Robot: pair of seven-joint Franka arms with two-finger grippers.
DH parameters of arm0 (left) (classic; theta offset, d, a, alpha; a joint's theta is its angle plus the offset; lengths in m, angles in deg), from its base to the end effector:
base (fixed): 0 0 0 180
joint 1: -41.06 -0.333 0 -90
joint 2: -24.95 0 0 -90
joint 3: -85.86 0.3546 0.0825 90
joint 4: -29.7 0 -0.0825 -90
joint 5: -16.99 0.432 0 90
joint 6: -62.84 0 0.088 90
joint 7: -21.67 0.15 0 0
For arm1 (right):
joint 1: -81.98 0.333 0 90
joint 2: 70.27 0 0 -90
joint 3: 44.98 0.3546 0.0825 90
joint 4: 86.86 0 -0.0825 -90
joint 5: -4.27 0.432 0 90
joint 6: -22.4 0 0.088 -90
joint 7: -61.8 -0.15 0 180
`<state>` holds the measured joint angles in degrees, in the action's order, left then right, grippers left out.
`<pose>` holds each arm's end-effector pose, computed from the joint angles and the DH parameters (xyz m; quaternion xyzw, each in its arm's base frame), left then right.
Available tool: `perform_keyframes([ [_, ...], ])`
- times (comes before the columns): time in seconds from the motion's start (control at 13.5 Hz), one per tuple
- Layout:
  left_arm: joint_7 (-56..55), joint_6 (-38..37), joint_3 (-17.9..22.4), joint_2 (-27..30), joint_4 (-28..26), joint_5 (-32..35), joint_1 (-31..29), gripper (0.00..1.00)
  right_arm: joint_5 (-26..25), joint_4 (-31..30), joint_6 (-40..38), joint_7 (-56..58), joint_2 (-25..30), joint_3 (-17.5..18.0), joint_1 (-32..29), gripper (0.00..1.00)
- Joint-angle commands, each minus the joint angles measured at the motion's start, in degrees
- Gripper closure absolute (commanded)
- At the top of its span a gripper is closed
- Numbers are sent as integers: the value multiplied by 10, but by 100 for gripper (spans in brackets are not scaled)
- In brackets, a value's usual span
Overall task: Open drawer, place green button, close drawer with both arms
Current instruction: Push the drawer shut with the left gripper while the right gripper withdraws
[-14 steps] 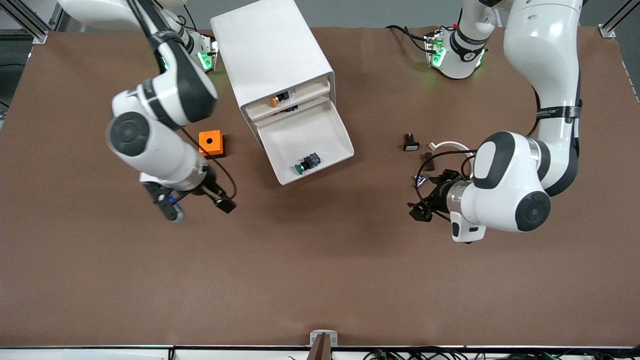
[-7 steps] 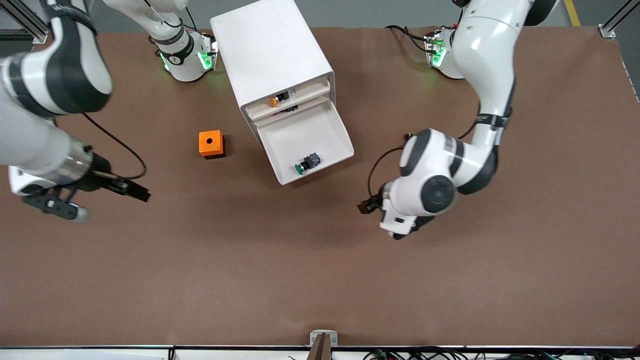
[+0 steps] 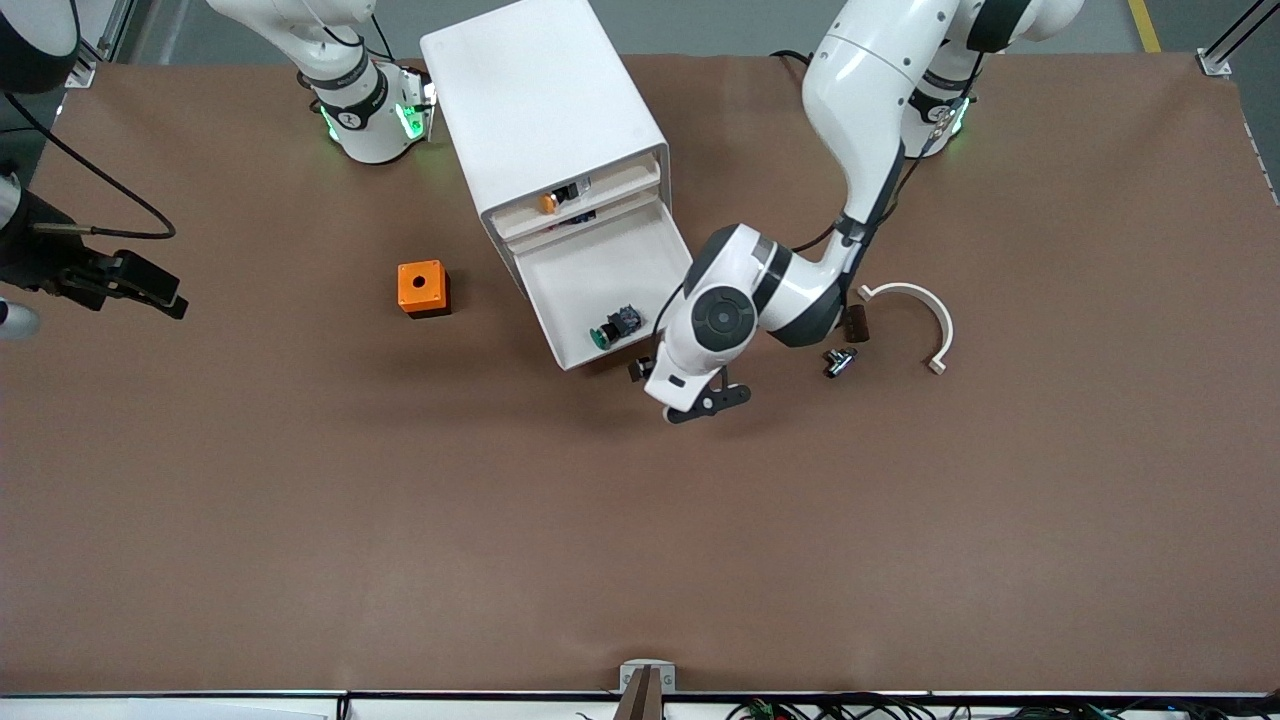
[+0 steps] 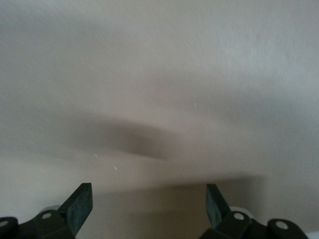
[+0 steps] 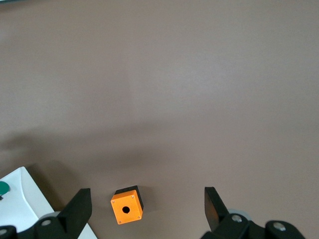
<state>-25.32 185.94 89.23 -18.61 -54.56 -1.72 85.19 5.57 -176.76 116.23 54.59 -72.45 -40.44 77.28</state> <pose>0.5656 -0.5287 0.1797 0.9829 0.1407 -0.1060 0.0537 0.6232 0.0007 0.6038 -0.9977 0.0649 -0.0145 0.0138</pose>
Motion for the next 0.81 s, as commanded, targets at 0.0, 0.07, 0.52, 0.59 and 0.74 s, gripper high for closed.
perform_keyframes([
  [0.0, -27, 7, 3, 10, -20, 3, 31, 0, -6, 22, 0, 30, -1, -6, 5, 0],
  [0.07, -48, 7, 3, 11, -23, 3, 42, 0, -10, 24, -5, 33, -1, -4, 6, 0],
  [0.52, -145, 7, -26, 4, -28, -1, 94, 0, -9, -18, 0, 33, 26, -8, 4, 0],
  [0.59, -156, 7, -36, 4, -28, -1, 94, 0, -9, -16, -1, 33, 26, -8, 4, 0],
  [0.74, -179, 7, -53, 2, -28, -1, 95, 0, -11, -2, -5, 33, 24, -8, 6, 0],
])
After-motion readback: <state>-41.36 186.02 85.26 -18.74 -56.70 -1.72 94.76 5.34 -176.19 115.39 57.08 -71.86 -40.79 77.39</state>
